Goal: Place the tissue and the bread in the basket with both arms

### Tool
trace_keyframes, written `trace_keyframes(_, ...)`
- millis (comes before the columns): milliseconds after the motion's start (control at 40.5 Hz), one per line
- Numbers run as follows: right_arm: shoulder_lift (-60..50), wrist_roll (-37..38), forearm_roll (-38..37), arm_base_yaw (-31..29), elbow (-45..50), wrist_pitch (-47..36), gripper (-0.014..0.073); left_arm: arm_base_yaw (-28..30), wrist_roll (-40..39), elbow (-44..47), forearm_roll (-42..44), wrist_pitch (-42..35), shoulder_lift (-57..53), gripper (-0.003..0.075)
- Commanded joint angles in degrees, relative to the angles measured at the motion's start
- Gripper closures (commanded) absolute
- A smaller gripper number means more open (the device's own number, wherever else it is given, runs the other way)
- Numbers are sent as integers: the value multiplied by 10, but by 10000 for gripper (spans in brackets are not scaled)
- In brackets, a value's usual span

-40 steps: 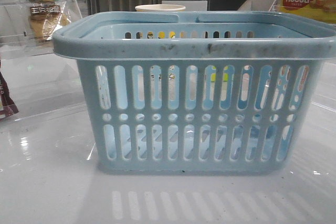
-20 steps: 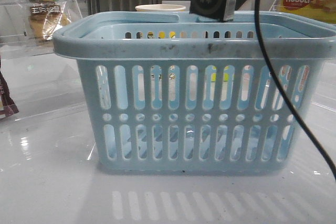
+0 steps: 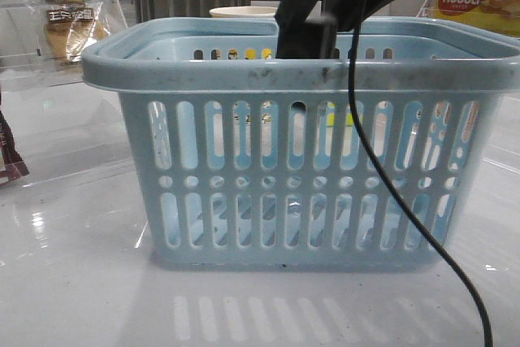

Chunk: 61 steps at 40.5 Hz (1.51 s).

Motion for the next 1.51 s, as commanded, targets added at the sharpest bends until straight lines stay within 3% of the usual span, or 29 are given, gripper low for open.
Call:
trace_keyframes(0, -25, -5, -7, 0, -16, -50, 14, -3, 0, -15, -2, -47, 3, 287)
trace_keyframes(272, -103, -7, -12, 0, -8, -11, 24, -3, 0, -15, -2, -47, 3, 287)
trace_keyframes(568, -267, -31, -12, 0, 98, 4, 24, -3, 0, -15, -2, -49, 3, 286)
trace_keyframes(642, -294, -31, -12, 0, 124, 15, 24, -3, 0, -17, -2, -57, 11, 254)
trace_keyframes(716, -315, -31, -12, 0, 142, 21, 24, -3, 0, -22, -2, -66, 27, 174)
trace_keyframes(840, -329, -31, -12, 0, 151, 20, 24, -3, 0, -46, -18, -82, 78, 83)
trace_keyframes(1481, -328, -31, -12, 0, 151, 20, 24, -3, 0, -339, -72, -123, 476, 83)
